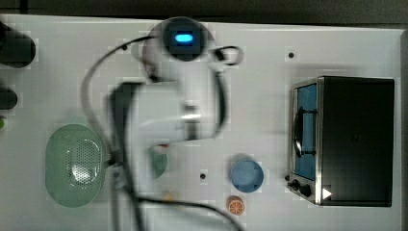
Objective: Pick ketchup from strainer and place it on the table
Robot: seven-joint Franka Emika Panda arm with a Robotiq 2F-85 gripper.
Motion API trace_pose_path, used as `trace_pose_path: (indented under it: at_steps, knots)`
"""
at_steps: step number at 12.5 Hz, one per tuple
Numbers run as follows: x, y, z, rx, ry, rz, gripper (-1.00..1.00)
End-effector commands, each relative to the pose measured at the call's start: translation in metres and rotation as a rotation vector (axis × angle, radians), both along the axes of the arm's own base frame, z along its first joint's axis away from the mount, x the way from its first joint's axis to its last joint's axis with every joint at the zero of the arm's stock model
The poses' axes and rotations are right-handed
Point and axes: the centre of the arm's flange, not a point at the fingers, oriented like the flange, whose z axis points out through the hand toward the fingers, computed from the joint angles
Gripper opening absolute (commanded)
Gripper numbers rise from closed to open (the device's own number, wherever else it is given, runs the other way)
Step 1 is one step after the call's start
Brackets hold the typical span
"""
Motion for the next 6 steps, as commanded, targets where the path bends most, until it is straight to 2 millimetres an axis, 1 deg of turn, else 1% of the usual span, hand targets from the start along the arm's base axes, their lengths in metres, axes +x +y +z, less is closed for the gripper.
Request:
trace_pose_path:
  at_steps: [1,2,3,4,6]
  knots:
    - [-0.004,-0.062,-0.014,-0.008,0.012,0.013,0.18]
    - [-0.009,-0.077,-0.025,-0.012,0.023,-0.013,0.18]
    - [-0.015,-0.086,-0.038,-0.016,0.030,-0.031,0.18]
    - [-0.020,-0.091,-0.051,-0.017,0.023,-0.041,0.18]
    - [-0.033,-0.089,-0.081,-0.016,0.005,-0.046,0.18]
